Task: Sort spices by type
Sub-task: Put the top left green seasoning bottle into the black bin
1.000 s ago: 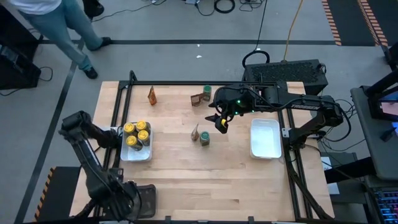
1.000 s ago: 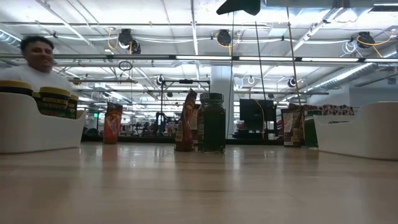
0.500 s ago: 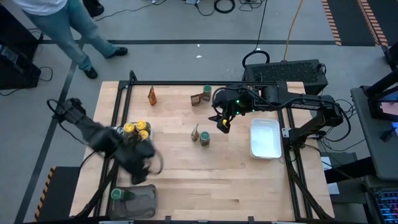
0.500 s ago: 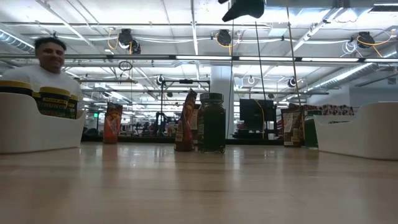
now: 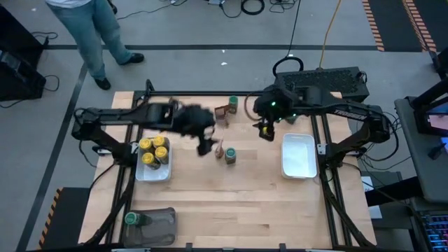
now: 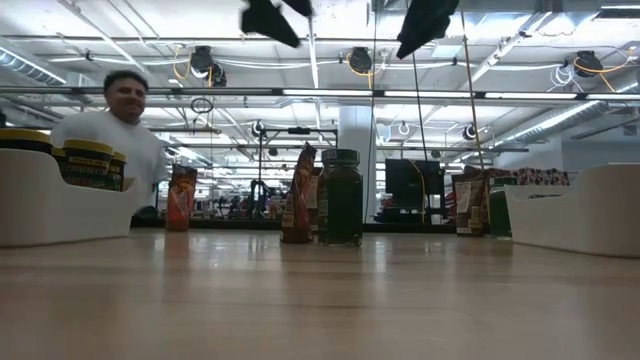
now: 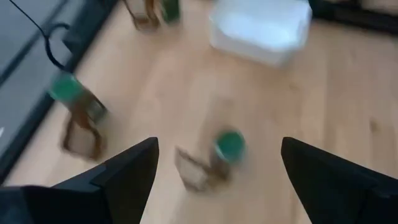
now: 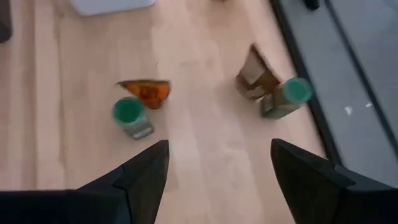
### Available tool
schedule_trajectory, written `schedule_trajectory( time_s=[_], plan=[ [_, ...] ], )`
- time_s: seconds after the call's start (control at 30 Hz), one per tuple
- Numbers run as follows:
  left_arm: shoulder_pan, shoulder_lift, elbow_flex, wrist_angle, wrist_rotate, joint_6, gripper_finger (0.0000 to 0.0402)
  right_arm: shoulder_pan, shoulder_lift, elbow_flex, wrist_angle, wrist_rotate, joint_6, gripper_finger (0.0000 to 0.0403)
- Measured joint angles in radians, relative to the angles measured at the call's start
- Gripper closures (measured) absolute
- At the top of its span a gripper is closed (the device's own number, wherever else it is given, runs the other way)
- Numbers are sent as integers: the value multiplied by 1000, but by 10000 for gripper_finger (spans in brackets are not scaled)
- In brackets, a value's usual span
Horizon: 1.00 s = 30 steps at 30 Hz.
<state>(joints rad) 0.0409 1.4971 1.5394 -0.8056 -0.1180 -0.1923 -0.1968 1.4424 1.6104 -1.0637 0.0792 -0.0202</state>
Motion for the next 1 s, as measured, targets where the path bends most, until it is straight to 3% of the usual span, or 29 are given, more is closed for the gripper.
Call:
schedule_trajectory(
  time_s=[0.3,0.47,0.57,0.83,1.0],
  plan=[
    [265,114,0,246,88,122,59,-179,-103,-25,4,-2,-70,138],
    [387,220,0,325,89,215,59,-243,-125,-92,77,-2,33,138],
    [446,295,30,358,141,272,59,-259,-125,-134,116,-1,139,138],
    [520,482,173,343,199,346,59,-262,-125,-209,161,-2,296,138],
    [513,540,261,321,197,246,59,-262,-125,-211,162,-2,331,138]
  ],
)
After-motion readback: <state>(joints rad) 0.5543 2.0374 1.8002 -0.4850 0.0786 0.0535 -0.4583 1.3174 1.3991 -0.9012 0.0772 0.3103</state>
